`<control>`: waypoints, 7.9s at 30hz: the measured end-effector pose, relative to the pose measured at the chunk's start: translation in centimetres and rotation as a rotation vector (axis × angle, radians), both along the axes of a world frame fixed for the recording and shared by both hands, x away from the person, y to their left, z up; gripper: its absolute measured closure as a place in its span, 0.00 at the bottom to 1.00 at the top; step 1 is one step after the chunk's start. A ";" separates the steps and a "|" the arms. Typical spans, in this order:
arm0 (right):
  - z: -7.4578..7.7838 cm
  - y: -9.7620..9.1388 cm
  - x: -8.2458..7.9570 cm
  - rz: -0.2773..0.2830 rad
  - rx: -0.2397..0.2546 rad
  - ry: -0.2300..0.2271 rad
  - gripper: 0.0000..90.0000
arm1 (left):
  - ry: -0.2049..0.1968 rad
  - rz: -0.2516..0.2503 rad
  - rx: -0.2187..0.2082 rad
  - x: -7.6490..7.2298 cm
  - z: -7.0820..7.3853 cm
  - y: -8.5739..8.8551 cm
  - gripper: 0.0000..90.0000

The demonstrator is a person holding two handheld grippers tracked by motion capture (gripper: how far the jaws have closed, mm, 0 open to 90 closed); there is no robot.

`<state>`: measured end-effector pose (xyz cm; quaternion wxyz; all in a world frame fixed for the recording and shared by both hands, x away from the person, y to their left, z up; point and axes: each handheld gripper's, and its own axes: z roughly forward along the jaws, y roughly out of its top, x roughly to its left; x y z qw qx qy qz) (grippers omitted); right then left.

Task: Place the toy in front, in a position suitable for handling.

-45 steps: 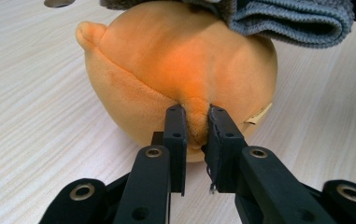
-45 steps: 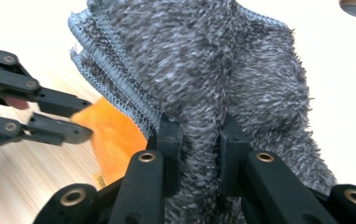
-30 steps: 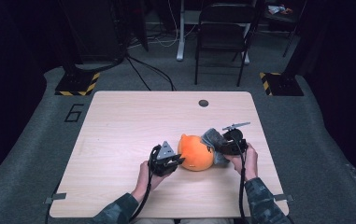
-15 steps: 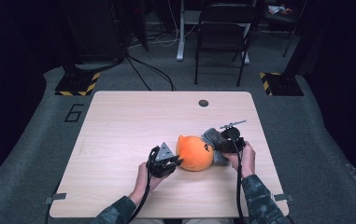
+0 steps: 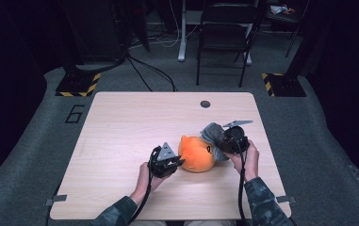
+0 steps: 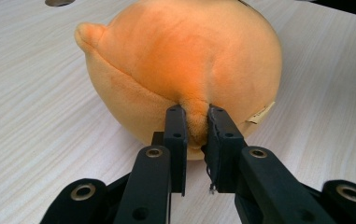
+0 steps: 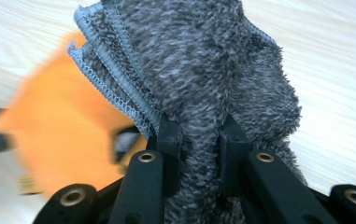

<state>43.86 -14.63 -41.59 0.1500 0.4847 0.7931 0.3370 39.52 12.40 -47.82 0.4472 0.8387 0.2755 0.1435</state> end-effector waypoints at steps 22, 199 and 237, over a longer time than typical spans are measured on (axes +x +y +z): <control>-1.5 2.1 1.2 0.055 0.008 0.021 0.83 | -0.095 -0.023 0.106 0.3 -1.6 -1.1 0.51; -1.4 2.0 0.5 0.050 -0.018 0.040 0.83 | -0.038 -0.006 -0.014 0.7 -0.1 -0.6 0.55; 1.6 5.6 -2.1 0.165 0.032 -0.086 0.82 | -0.010 0.044 -0.095 0.5 0.6 -1.1 0.90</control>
